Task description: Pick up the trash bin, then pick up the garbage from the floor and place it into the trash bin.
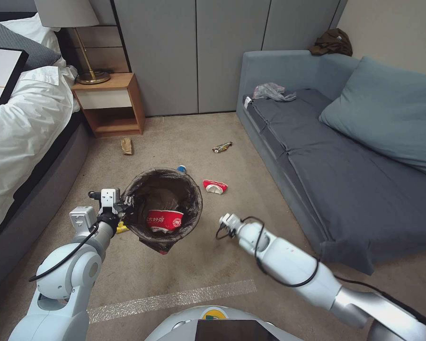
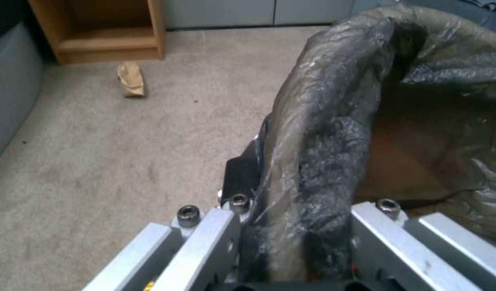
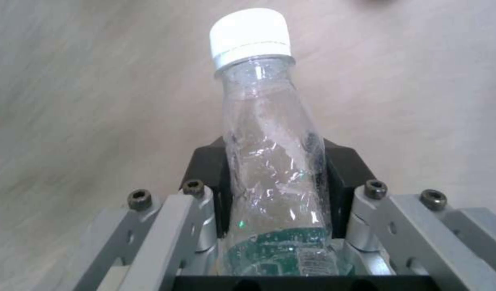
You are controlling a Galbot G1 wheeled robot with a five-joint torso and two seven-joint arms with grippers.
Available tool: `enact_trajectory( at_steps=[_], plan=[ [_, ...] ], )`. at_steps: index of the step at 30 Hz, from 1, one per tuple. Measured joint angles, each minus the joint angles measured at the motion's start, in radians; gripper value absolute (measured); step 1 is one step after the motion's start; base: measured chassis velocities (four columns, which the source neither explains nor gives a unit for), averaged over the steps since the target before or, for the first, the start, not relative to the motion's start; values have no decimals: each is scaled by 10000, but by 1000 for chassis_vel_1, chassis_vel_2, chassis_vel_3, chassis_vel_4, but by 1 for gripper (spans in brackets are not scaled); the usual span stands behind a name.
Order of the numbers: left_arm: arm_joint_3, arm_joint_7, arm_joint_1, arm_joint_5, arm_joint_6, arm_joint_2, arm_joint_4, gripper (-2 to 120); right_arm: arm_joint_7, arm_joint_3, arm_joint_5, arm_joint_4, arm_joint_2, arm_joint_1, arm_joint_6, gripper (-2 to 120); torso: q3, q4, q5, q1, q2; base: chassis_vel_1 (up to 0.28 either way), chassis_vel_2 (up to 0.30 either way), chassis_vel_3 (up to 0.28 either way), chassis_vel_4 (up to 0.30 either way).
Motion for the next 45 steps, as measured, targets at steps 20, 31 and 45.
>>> enact_trajectory(
  at_steps=[20, 31, 45],
  plan=[
    [198, -25, -78, 25, 135, -22, 107, 5, 879, 4894, 4155, 5635, -1615, -610, 180, 30, -1, -2, 3, 0, 1, 0, 0, 0, 0],
    [183, -22, 21, 46, 191, -91, 32, 5, 1803, 2502, 8430, 6689, -1158, 3588, 7, 30, 0, 2, -2, 0, 1, 0, 0, 0, 0],
    [75, 12, 31, 117, 140, -211, 132, 5, 3109, -932, 10187, 5468, 1223, 5554, 7, 30, 0, 5, -6, 0, 1, 0, 0, 0, 0]
  ],
)
